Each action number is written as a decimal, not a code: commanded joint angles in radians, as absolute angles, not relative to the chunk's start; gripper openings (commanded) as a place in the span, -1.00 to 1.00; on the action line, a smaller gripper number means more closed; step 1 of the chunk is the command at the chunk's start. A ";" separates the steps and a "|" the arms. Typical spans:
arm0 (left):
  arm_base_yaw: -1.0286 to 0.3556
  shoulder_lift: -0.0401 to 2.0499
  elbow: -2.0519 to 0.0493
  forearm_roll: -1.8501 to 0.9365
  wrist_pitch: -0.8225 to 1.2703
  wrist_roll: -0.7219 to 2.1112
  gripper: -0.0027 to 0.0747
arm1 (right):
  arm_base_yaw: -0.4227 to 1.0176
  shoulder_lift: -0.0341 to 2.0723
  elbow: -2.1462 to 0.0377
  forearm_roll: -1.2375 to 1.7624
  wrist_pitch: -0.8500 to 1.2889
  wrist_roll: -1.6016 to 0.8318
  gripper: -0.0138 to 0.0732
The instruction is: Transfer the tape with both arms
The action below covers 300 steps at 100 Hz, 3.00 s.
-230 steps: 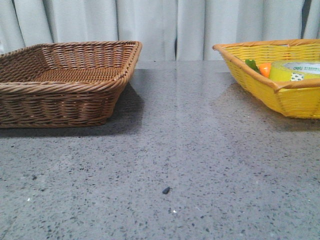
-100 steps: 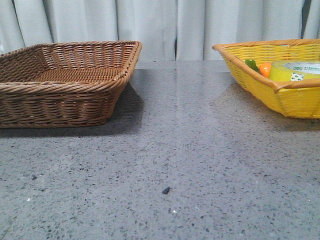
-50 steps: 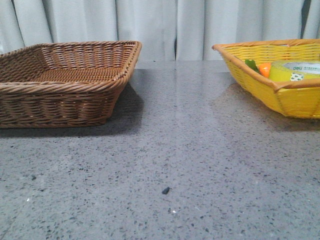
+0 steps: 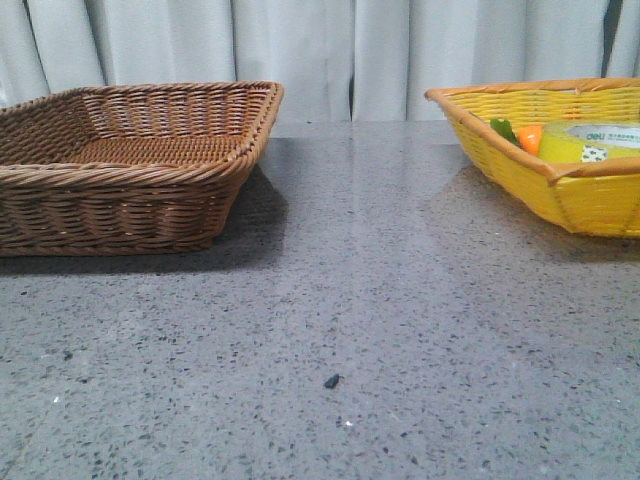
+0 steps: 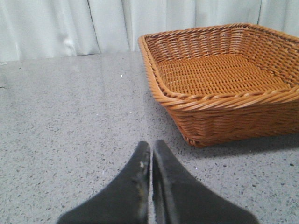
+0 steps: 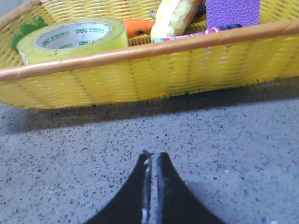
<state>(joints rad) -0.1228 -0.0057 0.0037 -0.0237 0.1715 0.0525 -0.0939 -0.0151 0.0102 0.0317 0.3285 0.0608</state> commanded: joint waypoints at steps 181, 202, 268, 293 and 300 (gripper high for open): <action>-0.123 0.157 -0.300 -0.117 -0.086 0.047 -0.99 | -0.094 0.480 -0.503 0.069 0.310 0.052 -0.83; -0.123 0.157 -0.300 -0.117 -0.084 0.047 -0.99 | -0.029 0.630 -0.666 0.069 0.460 0.047 -0.32; -0.123 0.157 -0.300 -0.117 -0.051 0.047 -0.99 | 0.163 1.294 -1.163 0.062 0.860 0.033 0.20; -0.123 0.157 -0.300 -0.117 -0.042 0.047 -0.99 | 0.163 1.476 -1.271 0.065 0.911 0.033 0.20; -0.123 0.157 -0.300 -0.117 -0.035 0.047 -0.99 | 0.163 1.509 -1.286 0.067 0.914 0.033 0.20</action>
